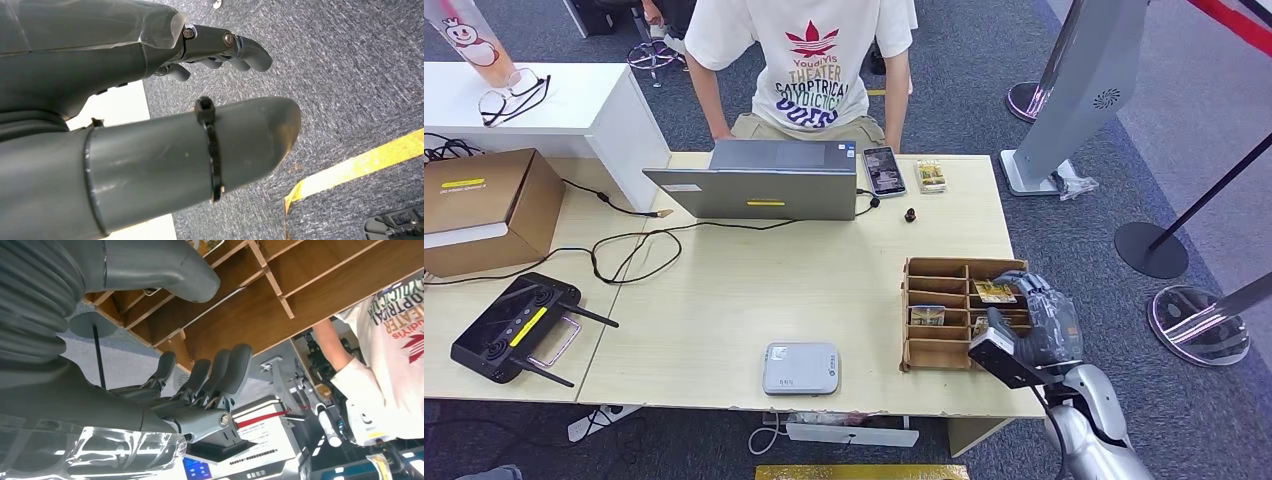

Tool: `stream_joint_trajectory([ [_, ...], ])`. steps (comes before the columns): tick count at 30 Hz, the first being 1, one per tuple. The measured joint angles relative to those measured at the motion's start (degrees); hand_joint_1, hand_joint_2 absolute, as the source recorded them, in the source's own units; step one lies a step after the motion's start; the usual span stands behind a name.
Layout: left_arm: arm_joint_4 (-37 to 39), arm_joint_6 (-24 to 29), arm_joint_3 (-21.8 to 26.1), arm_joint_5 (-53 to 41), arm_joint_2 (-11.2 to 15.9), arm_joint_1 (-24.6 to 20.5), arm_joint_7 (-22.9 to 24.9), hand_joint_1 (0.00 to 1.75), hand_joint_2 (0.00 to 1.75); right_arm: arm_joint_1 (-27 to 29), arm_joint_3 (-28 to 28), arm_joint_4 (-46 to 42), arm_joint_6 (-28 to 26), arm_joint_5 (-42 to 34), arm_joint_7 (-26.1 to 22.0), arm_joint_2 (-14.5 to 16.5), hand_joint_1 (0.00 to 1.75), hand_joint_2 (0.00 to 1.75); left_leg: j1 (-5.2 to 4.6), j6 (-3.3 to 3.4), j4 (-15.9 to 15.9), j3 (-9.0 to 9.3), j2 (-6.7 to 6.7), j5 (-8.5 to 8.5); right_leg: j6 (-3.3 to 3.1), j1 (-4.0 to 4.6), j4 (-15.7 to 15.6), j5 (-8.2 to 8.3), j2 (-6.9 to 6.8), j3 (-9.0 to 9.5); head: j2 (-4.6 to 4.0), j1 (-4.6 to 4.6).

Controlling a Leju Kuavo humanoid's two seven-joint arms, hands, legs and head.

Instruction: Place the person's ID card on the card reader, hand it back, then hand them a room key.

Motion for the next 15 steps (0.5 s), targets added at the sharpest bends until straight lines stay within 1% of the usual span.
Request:
stream_joint_trajectory([
  [7, 0.0, 0.5, 0.0, 0.0, 0.0, 0.0, 0.0, 0.00, 0.00, 0.0, -0.1, 0.6, -0.2, 0.1, 0.0, -0.2, 0.84, 1.75, 0.00, 0.00, 0.0, 0.01, 0.00, 0.00, 0.00, 0.00, 0.0, 0.00, 0.00, 0.01, 0.00, 0.00],
  [10, 0.0, 0.7, 0.0, 0.0, 0.0, 0.0, 0.0, 0.00, 0.00, 0.0, -0.1, 0.8, -0.2, 0.1, 0.0, -0.3, 0.81, 1.75, 0.00, 0.00, 0.0, 0.02, 0.00, 0.00, 0.00, 0.00, 0.0, 0.00, 0.00, 0.02, 0.00, 0.00],
  [15, 0.0, 1.1, 0.0, -0.1, -0.2, 0.0, 0.0, 0.00, 0.00, 0.0, -0.2, 1.0, -0.7, 0.4, 0.3, -0.5, 0.83, 1.75, 0.00, 0.00, 0.0, 0.04, 0.01, 0.00, 0.00, 0.00, 0.0, 0.00, 0.01, 0.03, 0.00, 0.00],
])
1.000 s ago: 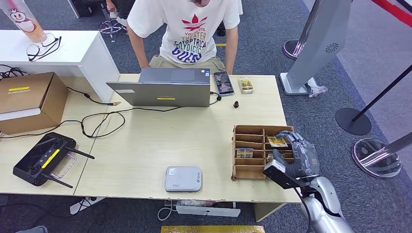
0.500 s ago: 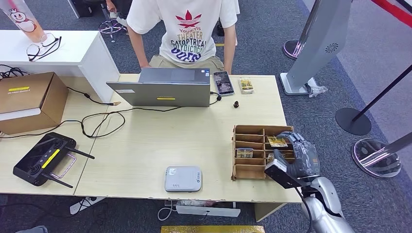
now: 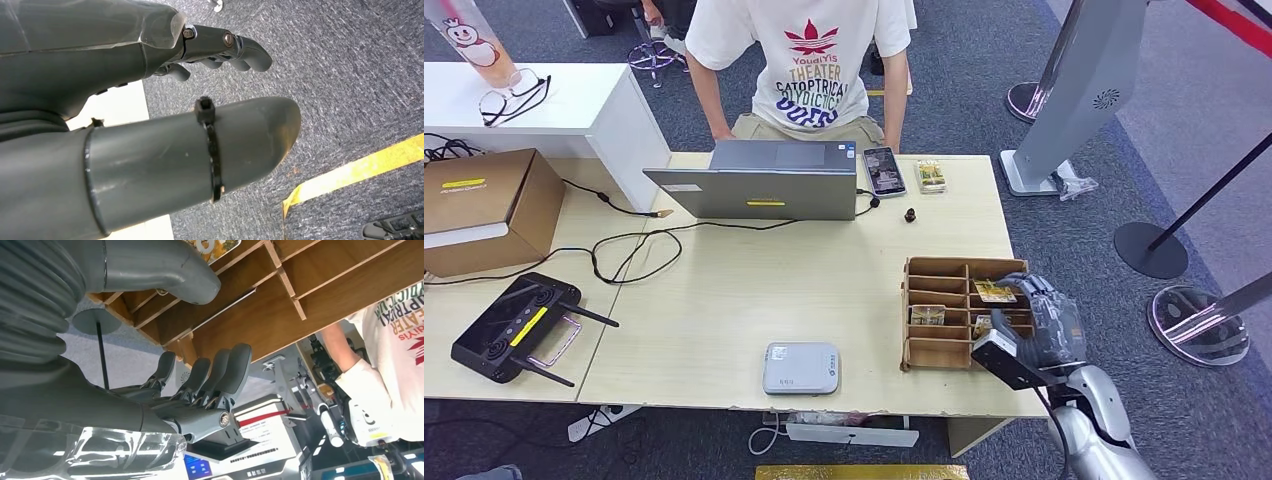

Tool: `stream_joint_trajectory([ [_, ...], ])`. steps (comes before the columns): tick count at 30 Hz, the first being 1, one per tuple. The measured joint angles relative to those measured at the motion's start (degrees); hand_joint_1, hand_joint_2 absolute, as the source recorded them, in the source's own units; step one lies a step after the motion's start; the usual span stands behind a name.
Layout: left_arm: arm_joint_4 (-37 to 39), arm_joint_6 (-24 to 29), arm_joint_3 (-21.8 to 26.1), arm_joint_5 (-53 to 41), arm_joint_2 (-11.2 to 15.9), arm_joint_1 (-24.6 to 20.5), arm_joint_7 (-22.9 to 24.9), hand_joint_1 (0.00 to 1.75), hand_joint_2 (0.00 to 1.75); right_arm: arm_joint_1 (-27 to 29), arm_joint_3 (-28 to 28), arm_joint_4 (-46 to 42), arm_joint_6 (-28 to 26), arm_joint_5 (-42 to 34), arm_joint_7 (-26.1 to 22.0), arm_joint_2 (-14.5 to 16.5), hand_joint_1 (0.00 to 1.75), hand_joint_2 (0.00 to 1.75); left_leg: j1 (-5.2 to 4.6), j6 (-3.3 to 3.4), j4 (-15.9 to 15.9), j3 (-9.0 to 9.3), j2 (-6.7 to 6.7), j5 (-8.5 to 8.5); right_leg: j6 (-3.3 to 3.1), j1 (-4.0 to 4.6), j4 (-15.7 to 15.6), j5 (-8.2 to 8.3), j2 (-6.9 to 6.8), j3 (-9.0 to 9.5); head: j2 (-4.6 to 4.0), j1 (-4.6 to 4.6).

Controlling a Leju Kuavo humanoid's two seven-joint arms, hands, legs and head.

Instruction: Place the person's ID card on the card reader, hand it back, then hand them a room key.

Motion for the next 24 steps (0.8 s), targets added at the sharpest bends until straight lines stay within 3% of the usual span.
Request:
stream_joint_trajectory([
  [7, 0.0, 0.2, 0.0, -0.5, -0.2, 0.0, 0.0, 0.00, 0.00, 0.5, -0.1, -0.2, -1.1, 1.8, 0.6, -0.1, 0.99, 1.75, 0.00, 0.00, 0.0, 0.01, 0.00, 0.00, 0.00, 0.00, 0.0, 0.00, 0.00, 0.00, 0.00, 0.00],
  [14, 0.0, 0.6, 0.0, -0.9, -0.4, 0.0, 0.0, 0.00, 0.00, 1.8, -0.2, -1.1, -1.9, 3.0, 1.3, -0.1, 1.35, 1.75, 0.00, 0.00, 0.0, 0.01, 0.00, 0.00, 0.00, 0.00, 0.0, 0.00, 0.00, 0.00, 0.00, 0.00],
  [24, 0.0, 0.7, 0.0, -1.0, -0.7, 0.0, 0.1, 0.00, 0.00, 3.6, -0.5, -2.8, -1.9, 3.1, 1.6, -0.3, 1.41, 1.75, 0.00, 0.00, 0.0, 0.00, 0.00, 0.00, 0.00, 0.00, 0.0, 0.00, 0.00, 0.00, 0.00, -0.01],
])
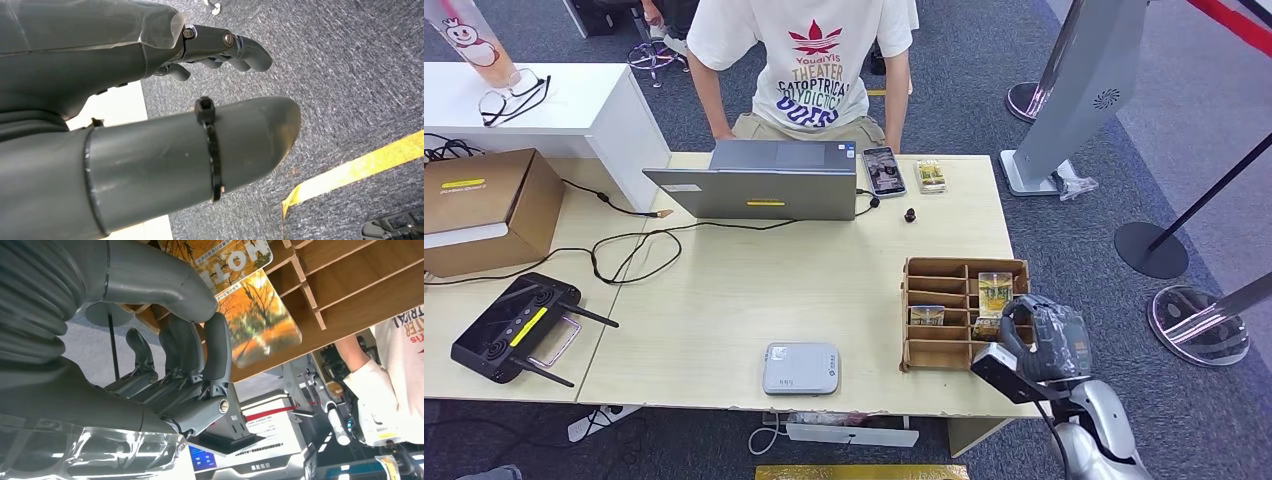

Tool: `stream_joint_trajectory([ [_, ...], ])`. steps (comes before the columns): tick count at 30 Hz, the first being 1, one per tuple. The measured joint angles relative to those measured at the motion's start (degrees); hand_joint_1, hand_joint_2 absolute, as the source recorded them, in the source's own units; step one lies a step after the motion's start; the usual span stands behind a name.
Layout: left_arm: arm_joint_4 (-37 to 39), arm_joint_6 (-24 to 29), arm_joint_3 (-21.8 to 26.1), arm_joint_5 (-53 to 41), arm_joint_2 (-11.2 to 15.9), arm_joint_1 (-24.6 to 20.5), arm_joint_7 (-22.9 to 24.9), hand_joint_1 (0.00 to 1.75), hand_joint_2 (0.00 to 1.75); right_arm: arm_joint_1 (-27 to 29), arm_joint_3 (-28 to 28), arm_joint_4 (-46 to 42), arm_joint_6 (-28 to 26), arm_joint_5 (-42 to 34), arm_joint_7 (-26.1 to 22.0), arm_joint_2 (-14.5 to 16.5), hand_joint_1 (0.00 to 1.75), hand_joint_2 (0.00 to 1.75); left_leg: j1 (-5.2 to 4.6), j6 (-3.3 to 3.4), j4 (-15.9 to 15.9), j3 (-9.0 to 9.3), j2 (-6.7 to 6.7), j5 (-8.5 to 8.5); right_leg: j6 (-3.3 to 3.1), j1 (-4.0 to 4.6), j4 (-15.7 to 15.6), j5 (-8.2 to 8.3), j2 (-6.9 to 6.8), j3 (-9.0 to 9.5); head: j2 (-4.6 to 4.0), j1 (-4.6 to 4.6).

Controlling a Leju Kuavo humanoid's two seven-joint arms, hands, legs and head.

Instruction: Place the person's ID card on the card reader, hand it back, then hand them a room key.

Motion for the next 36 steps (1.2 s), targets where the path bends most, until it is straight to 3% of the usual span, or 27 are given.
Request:
stream_joint_trajectory([
  [8, 0.0, 0.1, 0.0, -0.5, -0.2, 0.0, 0.0, 0.00, 0.00, 0.5, -0.3, -0.3, 0.0, 0.0, 0.0, 0.0, 1.40, 1.75, 0.00, 0.00, 0.0, 0.00, 0.00, 0.00, 0.00, 0.00, 0.0, 0.00, 0.00, 0.00, 0.00, 0.01],
  [21, 0.0, 0.2, -0.1, -1.3, -0.3, 0.0, 0.2, 0.00, 0.00, 1.5, -0.7, -1.4, 0.0, 0.0, 0.3, -0.2, 0.84, 1.75, 0.00, 0.00, 0.0, 0.00, 0.00, 0.00, 0.00, 0.00, 0.0, 0.00, 0.00, 0.00, 0.00, 0.01],
  [29, 0.0, 0.1, -0.6, -1.7, -0.3, -0.1, 0.6, 0.00, 0.00, 1.8, -0.7, -2.1, 0.0, 0.5, 0.5, -0.2, 0.89, 1.75, 0.00, 0.00, 0.0, 0.00, 0.00, 0.00, 0.00, 0.00, 0.0, 0.00, 0.00, 0.00, 0.00, 0.01],
  [36, 0.0, 0.1, -1.1, -1.8, -0.3, -0.1, 0.8, 0.00, 0.00, 1.9, -0.7, -2.6, 0.0, 1.0, 1.0, -0.2, 1.05, 1.75, 0.00, 0.00, 0.0, 0.00, 0.00, 0.00, 0.00, 0.00, 0.0, 0.00, 0.00, 0.00, 0.00, 0.00],
])
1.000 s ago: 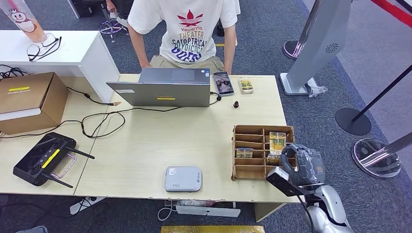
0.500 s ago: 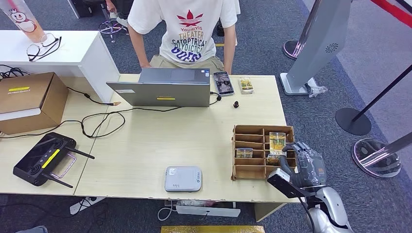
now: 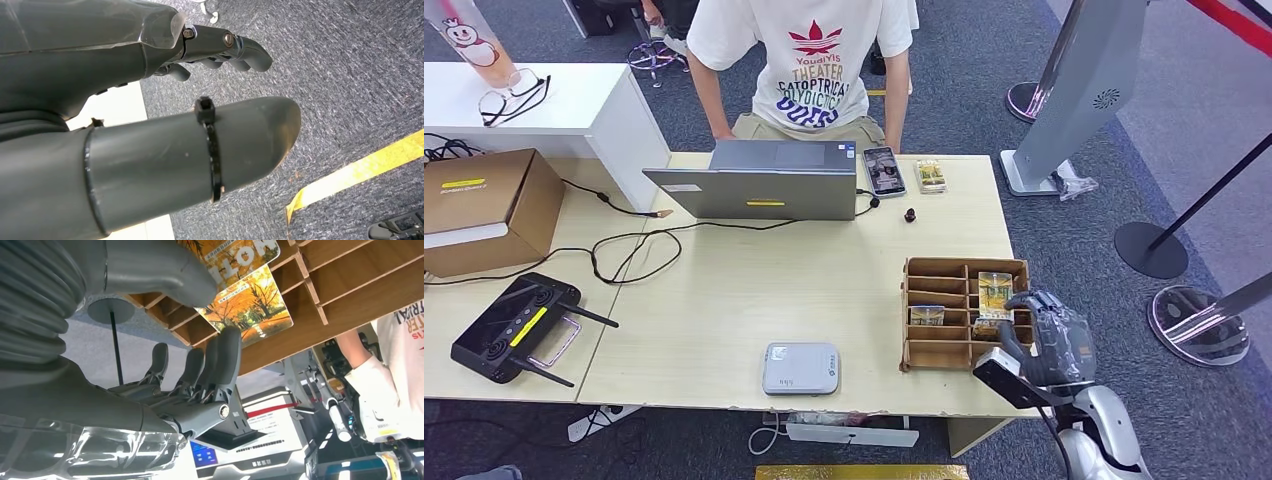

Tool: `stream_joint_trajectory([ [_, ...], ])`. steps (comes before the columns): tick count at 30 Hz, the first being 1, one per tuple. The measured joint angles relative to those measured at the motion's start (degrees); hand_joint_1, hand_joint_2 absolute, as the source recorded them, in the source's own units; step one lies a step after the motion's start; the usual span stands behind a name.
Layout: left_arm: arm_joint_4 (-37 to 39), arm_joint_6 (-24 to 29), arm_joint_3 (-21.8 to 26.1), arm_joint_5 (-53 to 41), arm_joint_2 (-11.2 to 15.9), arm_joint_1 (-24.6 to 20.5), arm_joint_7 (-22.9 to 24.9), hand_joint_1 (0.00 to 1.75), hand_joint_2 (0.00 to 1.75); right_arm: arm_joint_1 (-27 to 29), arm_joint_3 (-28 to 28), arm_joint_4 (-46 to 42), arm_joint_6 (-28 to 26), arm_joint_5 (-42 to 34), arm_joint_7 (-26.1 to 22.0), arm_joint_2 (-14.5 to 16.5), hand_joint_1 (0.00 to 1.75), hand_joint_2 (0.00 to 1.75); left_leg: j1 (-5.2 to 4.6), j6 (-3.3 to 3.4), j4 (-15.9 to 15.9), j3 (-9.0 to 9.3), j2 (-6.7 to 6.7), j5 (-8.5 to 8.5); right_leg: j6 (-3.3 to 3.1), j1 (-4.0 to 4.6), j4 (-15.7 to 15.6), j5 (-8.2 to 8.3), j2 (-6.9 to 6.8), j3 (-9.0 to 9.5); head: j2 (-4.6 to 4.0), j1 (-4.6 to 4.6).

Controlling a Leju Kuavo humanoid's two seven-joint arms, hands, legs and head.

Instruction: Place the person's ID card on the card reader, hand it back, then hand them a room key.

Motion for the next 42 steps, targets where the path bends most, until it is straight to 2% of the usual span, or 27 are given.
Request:
stream_joint_trajectory([
  [9, 0.0, 0.0, 0.0, 0.1, -0.3, 0.0, 0.3, 0.00, 0.00, 0.3, 0.3, 0.0, 1.6, 1.0, 0.2, 0.0, 0.99, 1.75, 0.00, 0.00, 0.0, -0.01, 0.00, 0.00, 0.00, 0.00, 0.0, 0.00, 0.00, 0.00, 0.00, 0.00],
  [16, 0.0, 0.0, 0.0, 0.7, -0.4, 0.0, 0.4, 0.00, 0.00, -0.1, 1.5, 0.0, 3.7, 2.0, 0.2, 0.1, 0.80, 1.75, 0.00, 0.00, 0.0, -0.02, 0.00, 0.00, 0.00, 0.00, 0.0, 0.00, -0.01, 0.01, 0.00, 0.01],
  [26, 0.0, -0.1, 0.0, 1.3, -0.5, 0.0, 0.5, 0.00, 0.00, -1.5, 3.4, 0.1, 5.3, 2.7, 0.5, 0.4, 0.75, 1.75, 0.00, 0.00, 0.0, -0.02, -0.01, 0.00, 0.00, 0.00, 0.0, 0.00, -0.01, 0.01, 0.00, 0.01],
  [34, 0.0, -0.5, 0.0, 1.2, -0.5, -0.1, 0.5, 0.00, 0.00, -1.5, 4.0, 0.0, 5.6, 3.0, 1.1, 0.5, 0.96, 1.75, 0.00, 0.00, 0.0, 0.00, 0.00, 0.00, 0.00, 0.00, 0.0, 0.00, 0.00, 0.00, 0.00, 0.01],
  [38, 0.0, -0.6, 0.0, 1.0, -0.5, -0.1, 0.9, 0.00, 0.00, -1.4, 4.0, -0.2, 5.7, 2.9, 1.4, 0.5, 1.29, 1.75, 0.00, 0.00, 0.0, 0.00, 0.00, 0.00, 0.00, 0.00, 0.0, 0.00, 0.00, 0.00, 0.00, 0.00],
  [42, 0.0, -0.7, 0.0, 0.9, -0.5, -0.1, 1.0, 0.00, 0.00, -1.1, 4.0, -0.8, 5.7, 2.9, 1.8, 0.5, 1.39, 1.75, 0.00, 0.00, 0.0, 0.01, 0.00, 0.00, 0.00, 0.00, 0.0, 0.00, 0.00, 0.00, 0.00, 0.01],
])
